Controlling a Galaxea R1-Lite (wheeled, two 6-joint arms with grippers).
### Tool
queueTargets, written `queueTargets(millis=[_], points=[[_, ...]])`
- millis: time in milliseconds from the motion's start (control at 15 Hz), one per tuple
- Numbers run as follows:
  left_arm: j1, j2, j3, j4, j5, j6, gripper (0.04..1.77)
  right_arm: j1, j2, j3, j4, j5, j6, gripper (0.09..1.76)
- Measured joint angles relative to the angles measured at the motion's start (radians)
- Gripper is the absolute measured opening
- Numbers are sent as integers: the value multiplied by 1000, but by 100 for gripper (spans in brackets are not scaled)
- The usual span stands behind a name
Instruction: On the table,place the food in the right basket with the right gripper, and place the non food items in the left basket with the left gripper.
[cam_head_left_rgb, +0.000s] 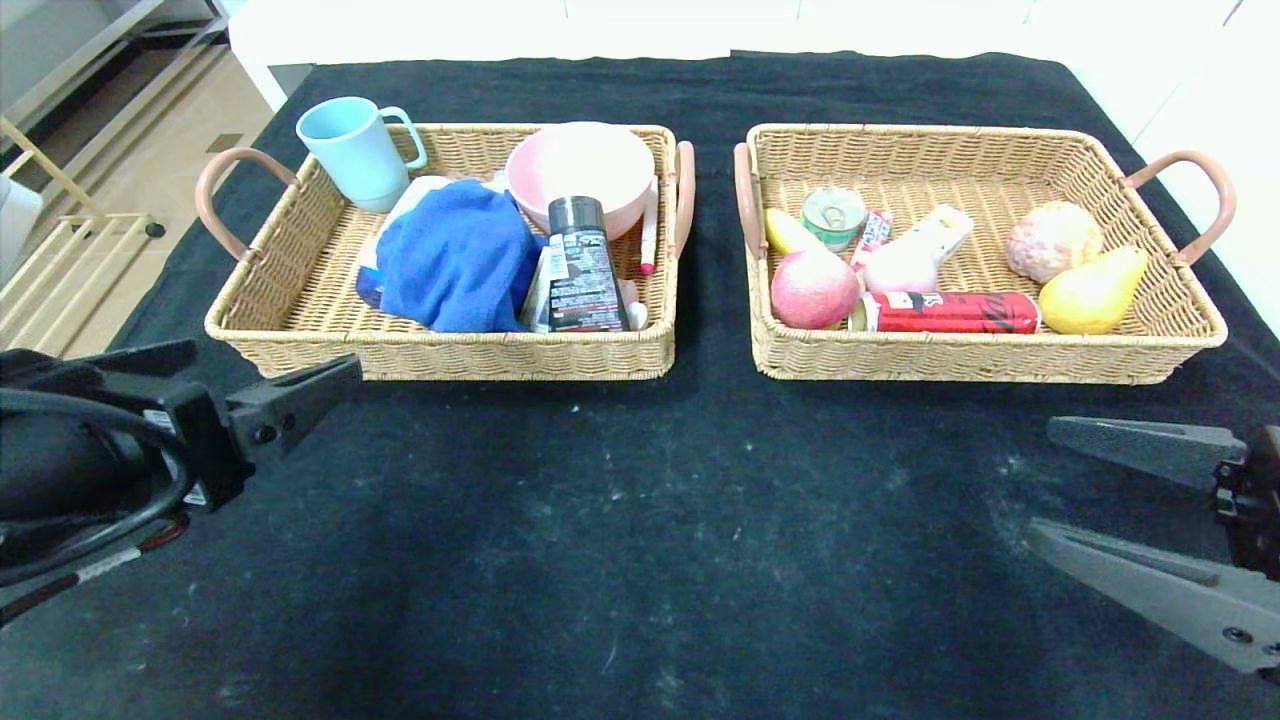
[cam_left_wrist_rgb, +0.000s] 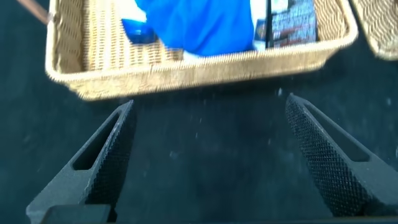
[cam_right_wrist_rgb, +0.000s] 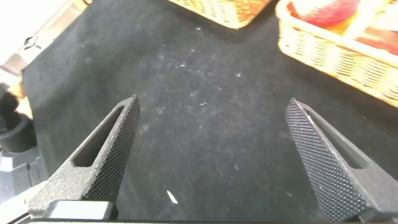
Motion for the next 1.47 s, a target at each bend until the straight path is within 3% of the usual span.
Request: queueTargets(millis=[333, 600, 800, 1133, 1467], points=[[-20, -153, -32, 166, -13, 1, 172, -96, -124, -100, 330, -46, 1, 171], [3, -306, -66, 329, -43, 8, 172, -156, -281, -221, 640, -76, 1, 171], [75, -421, -98, 493, -169, 21, 172, -167, -387, -287, 814, -126, 1, 171], [200, -578, -244, 765, -371, 27, 172, -188, -519, -367, 961, -192, -1, 171], [326, -662, -283, 796, -542, 21, 172, -291, -645, -375, 1063, -186, -1, 171]])
